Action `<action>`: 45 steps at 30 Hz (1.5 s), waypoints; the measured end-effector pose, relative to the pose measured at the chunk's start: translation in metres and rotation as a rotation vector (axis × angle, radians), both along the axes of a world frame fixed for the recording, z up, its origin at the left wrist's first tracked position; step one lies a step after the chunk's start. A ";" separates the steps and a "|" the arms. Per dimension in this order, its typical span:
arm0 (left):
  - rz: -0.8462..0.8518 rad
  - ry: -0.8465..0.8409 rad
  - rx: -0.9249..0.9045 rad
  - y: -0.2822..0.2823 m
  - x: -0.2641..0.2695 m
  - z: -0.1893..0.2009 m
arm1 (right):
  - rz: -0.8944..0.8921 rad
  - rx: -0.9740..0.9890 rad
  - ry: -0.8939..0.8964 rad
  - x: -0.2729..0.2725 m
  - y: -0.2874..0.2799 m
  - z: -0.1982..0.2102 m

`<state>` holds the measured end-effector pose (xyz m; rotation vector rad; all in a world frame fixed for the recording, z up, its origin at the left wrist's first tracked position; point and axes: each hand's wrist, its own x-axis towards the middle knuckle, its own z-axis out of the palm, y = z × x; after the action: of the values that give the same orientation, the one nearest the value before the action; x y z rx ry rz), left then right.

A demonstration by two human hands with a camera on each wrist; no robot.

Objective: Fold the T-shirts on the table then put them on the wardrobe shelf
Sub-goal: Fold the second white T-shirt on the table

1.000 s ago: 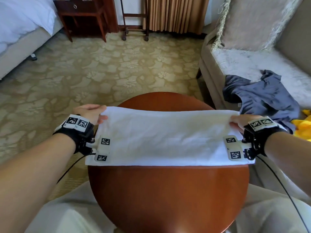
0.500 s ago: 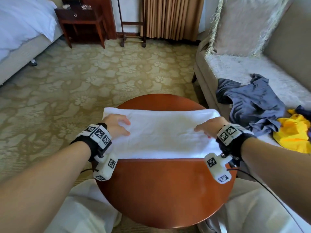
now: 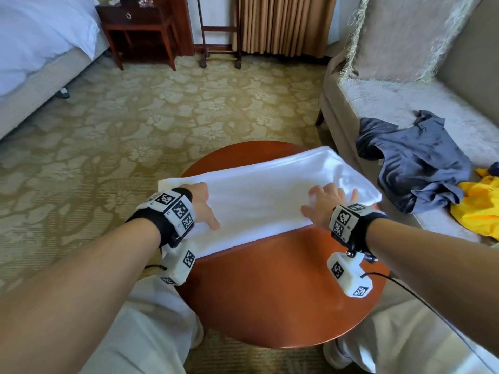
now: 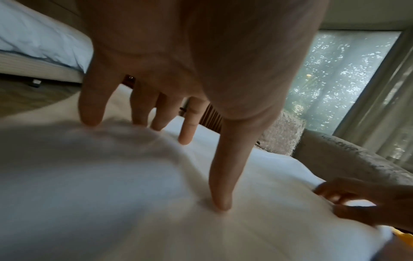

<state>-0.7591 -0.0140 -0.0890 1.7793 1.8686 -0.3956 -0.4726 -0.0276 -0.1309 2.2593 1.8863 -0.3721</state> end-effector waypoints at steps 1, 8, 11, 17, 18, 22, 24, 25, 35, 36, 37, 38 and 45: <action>-0.001 0.029 -0.007 -0.002 0.000 0.004 | 0.022 -0.012 -0.011 0.001 0.005 0.000; 0.124 -0.103 0.062 -0.005 -0.019 0.010 | -0.171 0.144 0.031 -0.034 0.008 0.009; 0.114 -0.026 0.188 -0.012 -0.023 0.004 | -0.201 0.137 0.143 -0.051 -0.001 0.017; 0.179 -0.040 0.215 -0.026 -0.042 -0.026 | -0.054 -0.071 0.191 -0.075 -0.037 0.008; 0.177 -0.031 0.236 -0.029 -0.041 -0.027 | -0.029 -0.063 0.156 -0.075 -0.041 0.005; 0.156 0.011 0.220 -0.040 -0.034 -0.019 | 0.065 -0.057 0.068 -0.062 -0.044 0.002; 0.131 0.034 0.193 -0.046 -0.029 -0.017 | 0.115 -0.096 0.015 -0.052 -0.040 0.009; 0.118 0.036 0.180 -0.050 -0.025 -0.017 | 0.122 -0.121 -0.022 -0.046 -0.038 0.013; 0.280 -0.318 -0.031 -0.102 0.033 -0.020 | -0.312 -0.034 0.108 -0.010 -0.084 0.036; 0.336 -0.386 -0.059 -0.107 0.037 -0.021 | -0.350 -0.054 0.176 -0.007 -0.093 0.042; 0.389 -0.442 -0.070 -0.112 0.039 -0.023 | -0.375 -0.072 0.241 -0.005 -0.102 0.047; 0.443 -0.484 -0.078 -0.119 0.042 -0.022 | -0.394 -0.085 0.305 -0.004 -0.110 0.051; 0.567 -0.612 -0.103 -0.152 0.060 -0.026 | -0.433 -0.208 0.427 -0.003 -0.170 0.057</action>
<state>-0.6991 -0.1658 -0.1146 1.0578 1.7430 0.2384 -0.4753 -0.1973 -0.0742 2.5726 1.3978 -1.1345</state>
